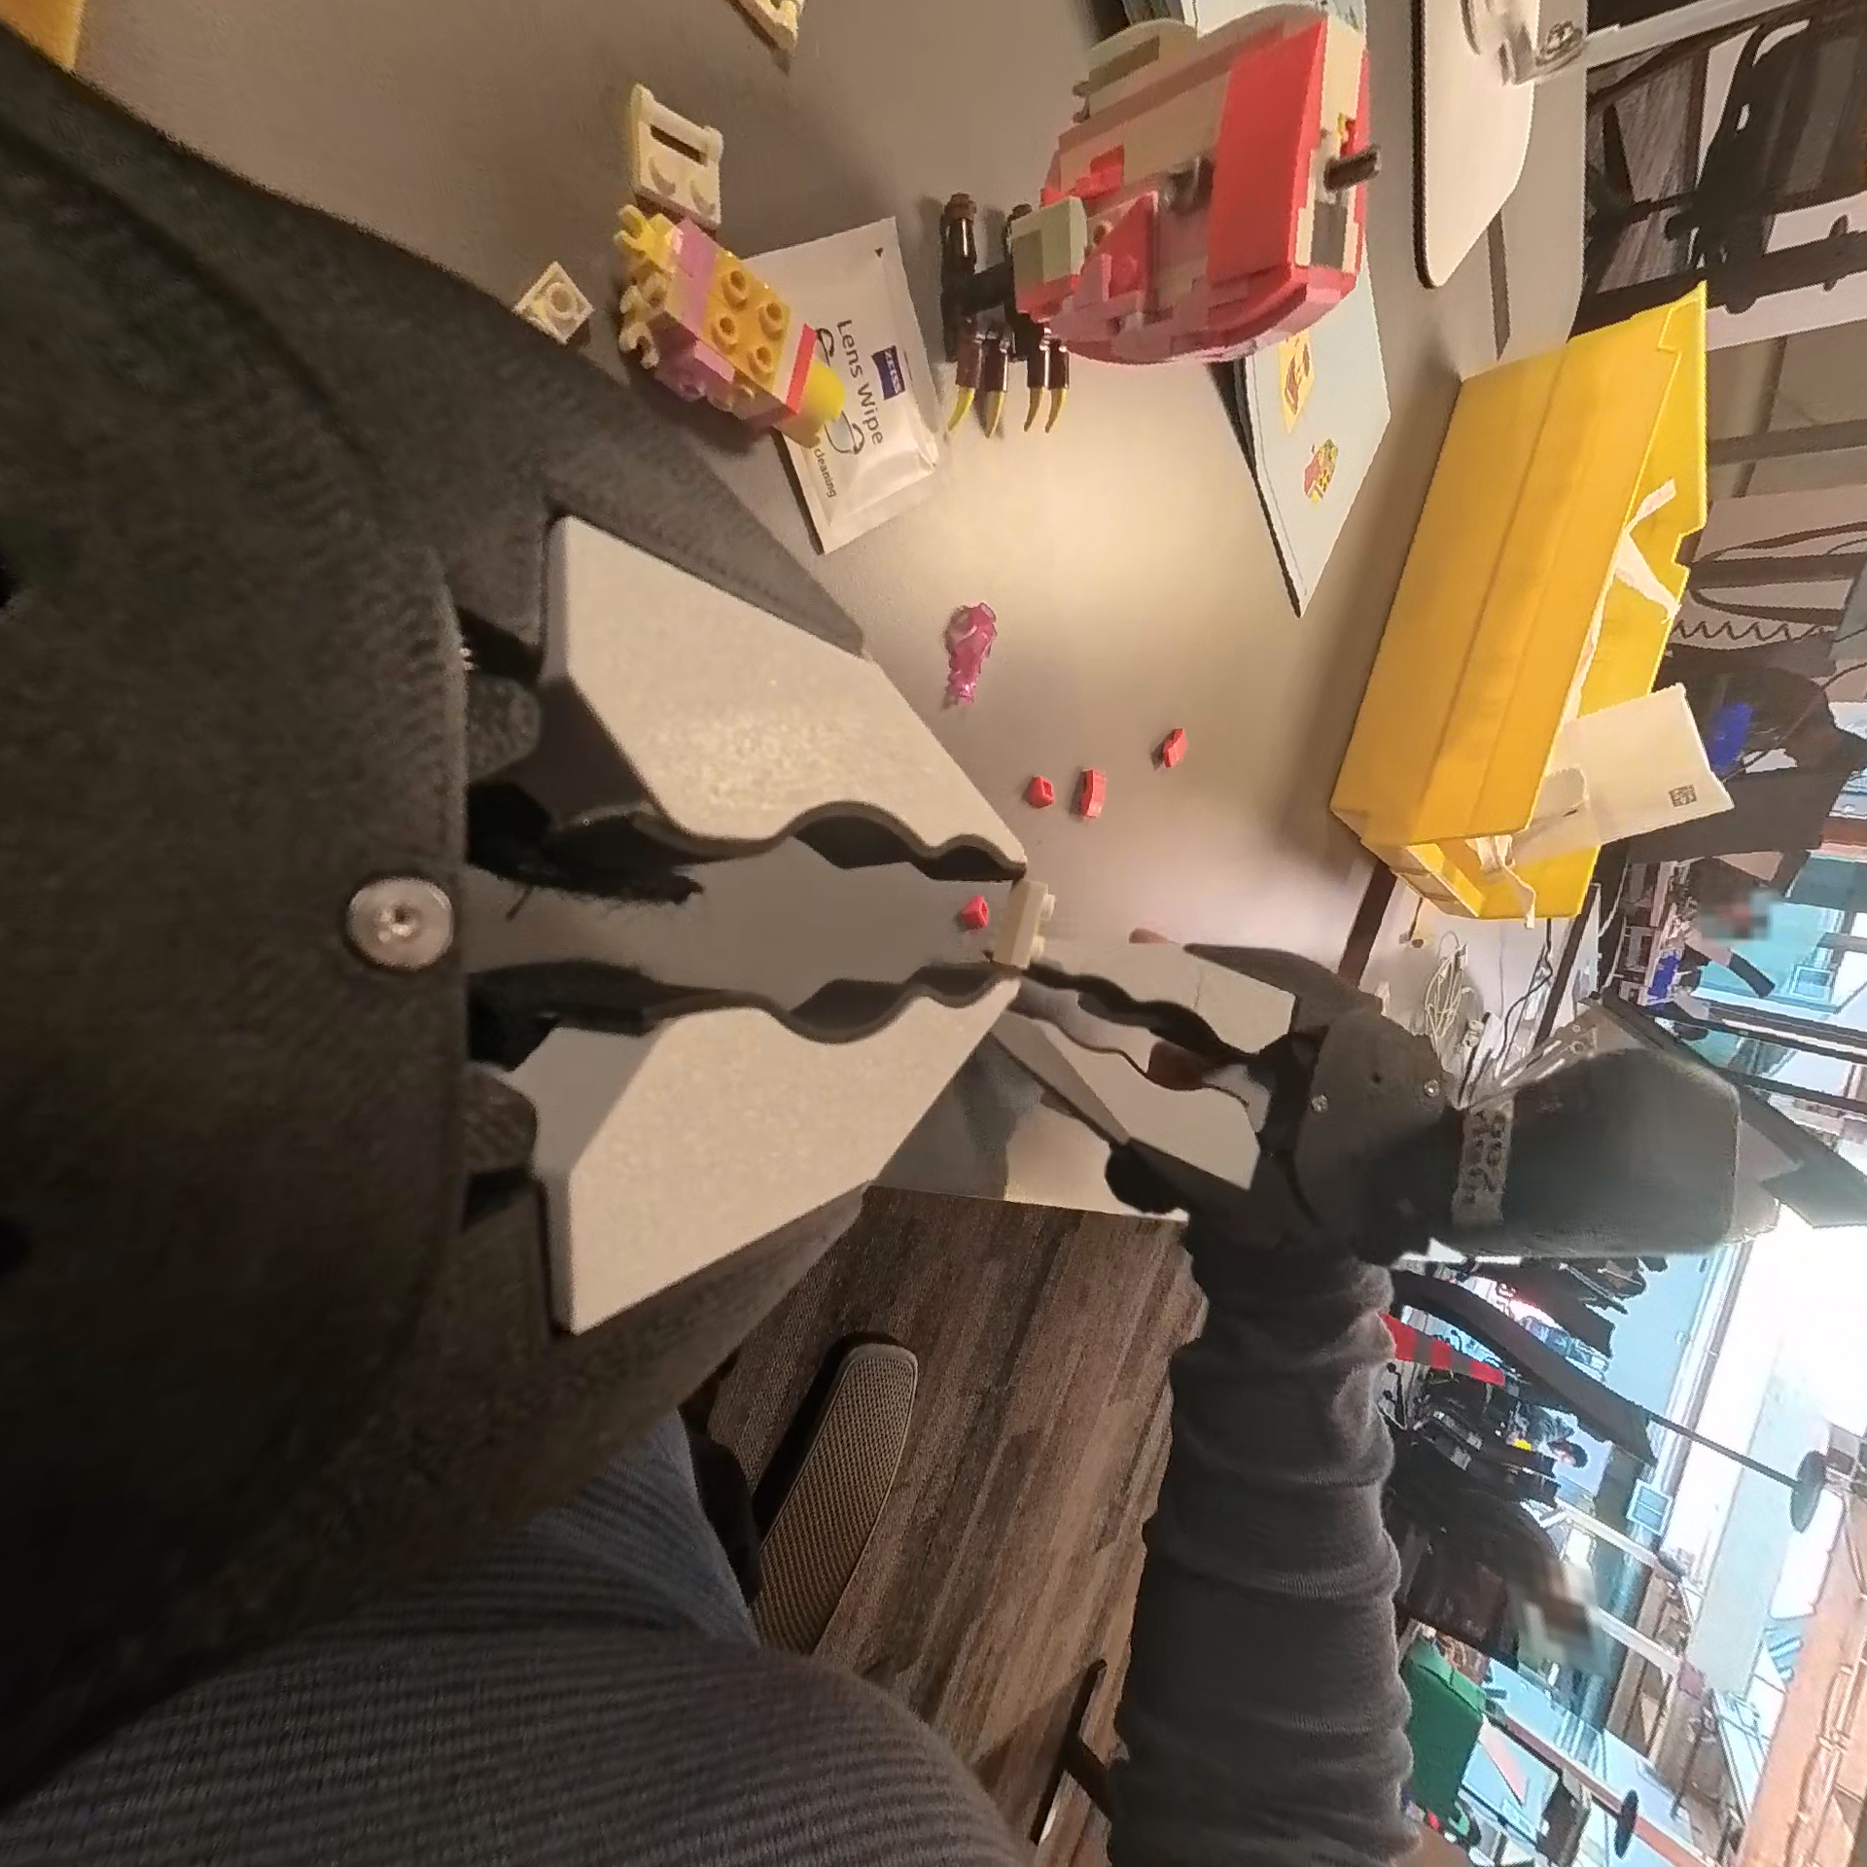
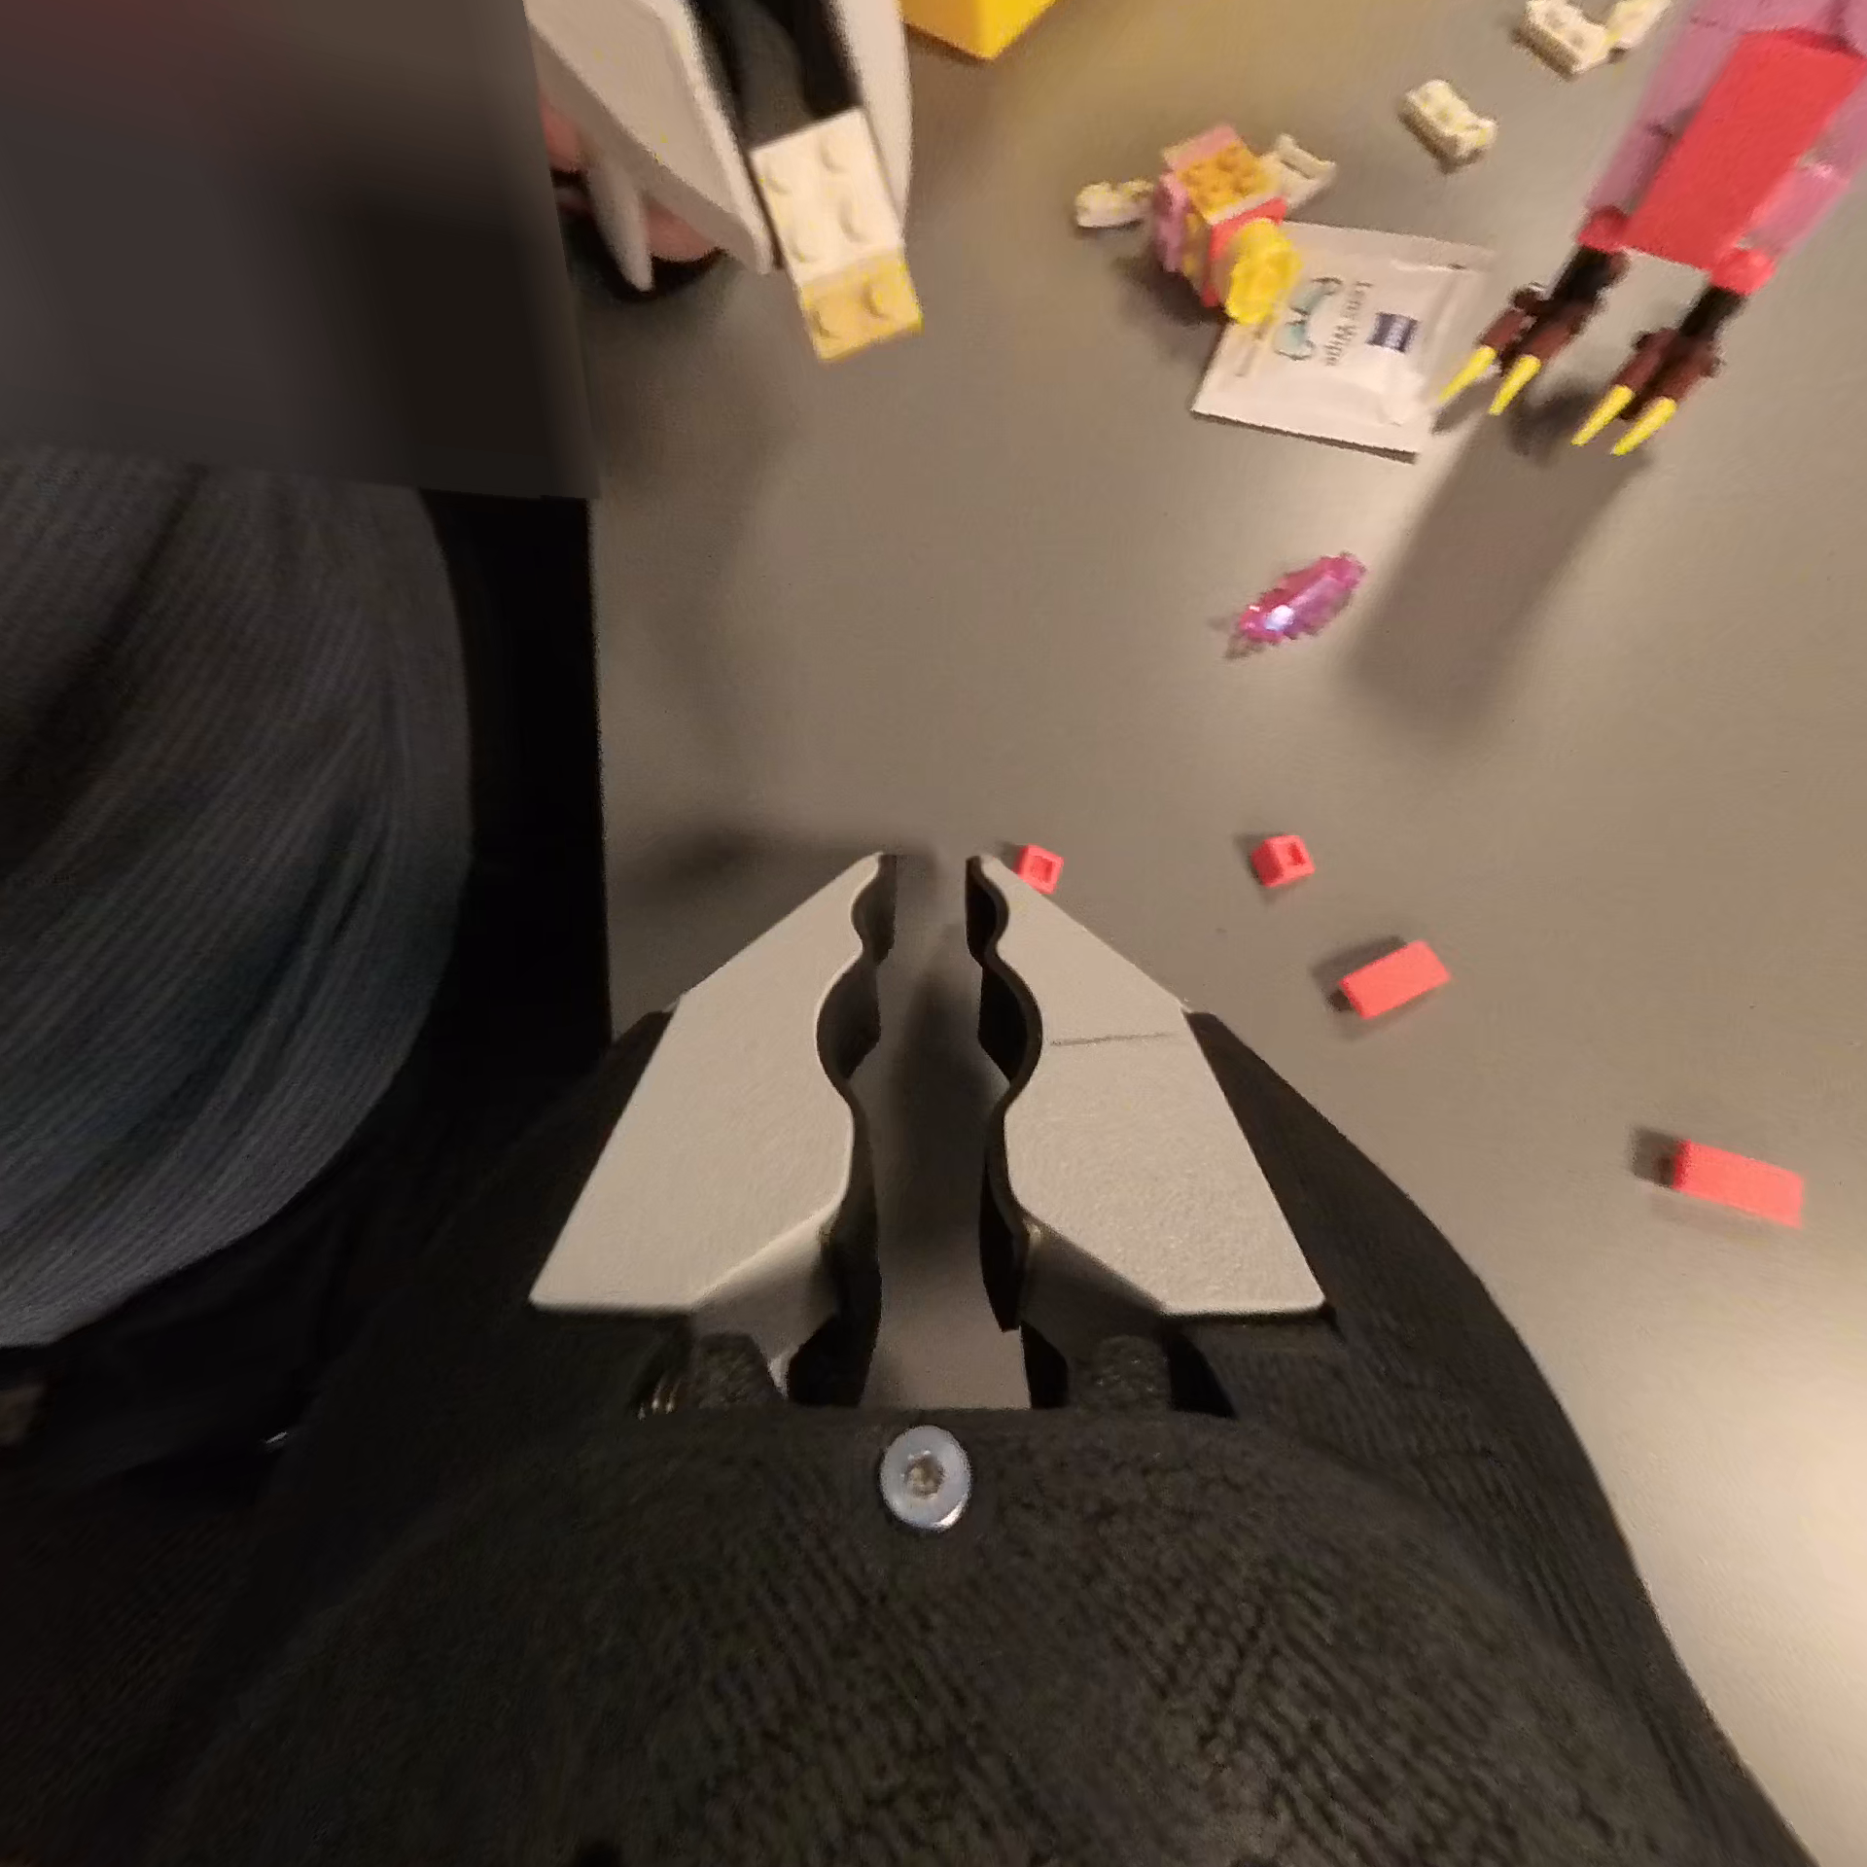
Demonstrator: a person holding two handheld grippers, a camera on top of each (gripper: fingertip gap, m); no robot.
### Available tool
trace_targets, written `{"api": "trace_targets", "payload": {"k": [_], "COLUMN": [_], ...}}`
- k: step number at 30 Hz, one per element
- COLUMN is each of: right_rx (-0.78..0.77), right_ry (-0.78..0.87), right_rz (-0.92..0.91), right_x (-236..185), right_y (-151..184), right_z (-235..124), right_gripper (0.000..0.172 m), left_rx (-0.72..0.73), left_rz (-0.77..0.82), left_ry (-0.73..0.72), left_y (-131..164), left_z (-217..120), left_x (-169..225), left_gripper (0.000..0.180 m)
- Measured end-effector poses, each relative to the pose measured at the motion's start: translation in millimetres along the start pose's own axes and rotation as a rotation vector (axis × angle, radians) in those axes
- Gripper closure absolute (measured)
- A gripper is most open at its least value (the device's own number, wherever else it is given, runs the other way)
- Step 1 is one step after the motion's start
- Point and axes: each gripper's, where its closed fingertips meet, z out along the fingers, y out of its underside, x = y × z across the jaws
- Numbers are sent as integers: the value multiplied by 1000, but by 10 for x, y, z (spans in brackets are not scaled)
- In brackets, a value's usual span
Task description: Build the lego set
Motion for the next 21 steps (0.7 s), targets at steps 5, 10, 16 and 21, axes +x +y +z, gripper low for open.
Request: {"api": "trace_targets", "payload": {"k": [5,10,16,21], "right_rx": [13,-34,-6,-6], "right_ry": [56,47,26,32], "right_rz": [-43,-84,-48,-143], "right_x": [95,89,113,92], "right_y": [-39,28,14,8], "right_z": [-2,65,2,50], "right_gripper": [150,150,156,145], "left_rx": [-2,-5,-4,-6], "left_rz": [-3,-3,-12,-14], "left_ry": [3,4,7,9], "left_y": [4,7,7,10], "left_z": [3,5,2,3], "left_x": [1,2,0,1], "left_gripper": [166,166,166,166]}}
